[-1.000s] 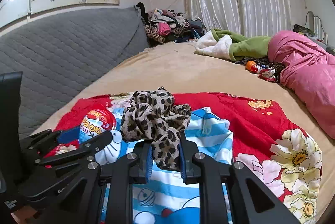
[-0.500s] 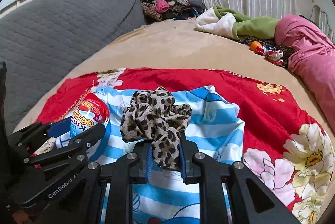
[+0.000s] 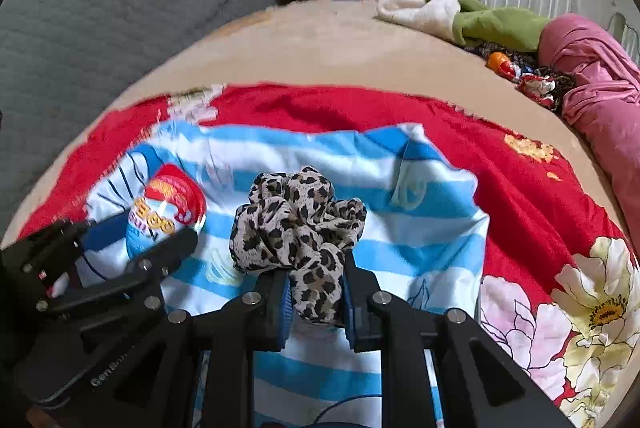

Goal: Organize objects
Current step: 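Carry egg over striped shirt while right gripper carries scrunchie beside it, then open left gripper dropping egg on shirt while right gripper releases scrunchie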

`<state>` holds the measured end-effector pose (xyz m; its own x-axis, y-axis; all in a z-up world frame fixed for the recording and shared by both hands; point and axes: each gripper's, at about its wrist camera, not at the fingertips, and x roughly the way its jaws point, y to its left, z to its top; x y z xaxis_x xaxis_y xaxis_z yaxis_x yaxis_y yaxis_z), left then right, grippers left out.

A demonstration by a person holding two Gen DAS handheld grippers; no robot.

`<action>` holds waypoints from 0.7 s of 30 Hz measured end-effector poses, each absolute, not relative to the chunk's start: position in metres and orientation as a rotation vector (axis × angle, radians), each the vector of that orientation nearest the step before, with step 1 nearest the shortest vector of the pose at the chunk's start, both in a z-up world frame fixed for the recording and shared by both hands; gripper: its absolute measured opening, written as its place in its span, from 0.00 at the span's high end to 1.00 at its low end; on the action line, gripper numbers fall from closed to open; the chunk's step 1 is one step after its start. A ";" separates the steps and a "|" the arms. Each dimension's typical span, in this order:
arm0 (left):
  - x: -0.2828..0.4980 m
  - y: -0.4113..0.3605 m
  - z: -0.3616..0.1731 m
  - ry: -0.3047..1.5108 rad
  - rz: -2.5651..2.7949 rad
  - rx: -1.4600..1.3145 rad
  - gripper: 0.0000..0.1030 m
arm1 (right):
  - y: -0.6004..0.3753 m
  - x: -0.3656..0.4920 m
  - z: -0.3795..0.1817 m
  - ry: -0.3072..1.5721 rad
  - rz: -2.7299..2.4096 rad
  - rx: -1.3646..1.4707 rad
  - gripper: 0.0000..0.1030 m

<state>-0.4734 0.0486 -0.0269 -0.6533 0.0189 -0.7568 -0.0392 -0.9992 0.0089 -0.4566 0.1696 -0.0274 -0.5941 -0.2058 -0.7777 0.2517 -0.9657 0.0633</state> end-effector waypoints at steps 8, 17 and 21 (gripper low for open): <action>-0.481 0.048 -0.041 0.033 2.802 -1.371 0.52 | 0.169 -0.460 -0.039 0.110 -2.578 1.326 0.80; -0.482 0.050 -0.042 0.040 2.797 -1.390 0.52 | 0.168 -0.461 -0.045 0.142 -2.576 1.364 0.79; -0.484 0.051 -0.042 0.049 2.792 -1.408 0.51 | 0.169 -0.460 -0.045 0.136 -2.580 1.366 0.78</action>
<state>-0.4838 0.0506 -0.0425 -0.5947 -0.0009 -0.8040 -0.0272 -0.9994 0.0212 -0.4601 0.1693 -0.0450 -0.5445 -0.1487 -0.8255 0.2348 -0.9718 0.0201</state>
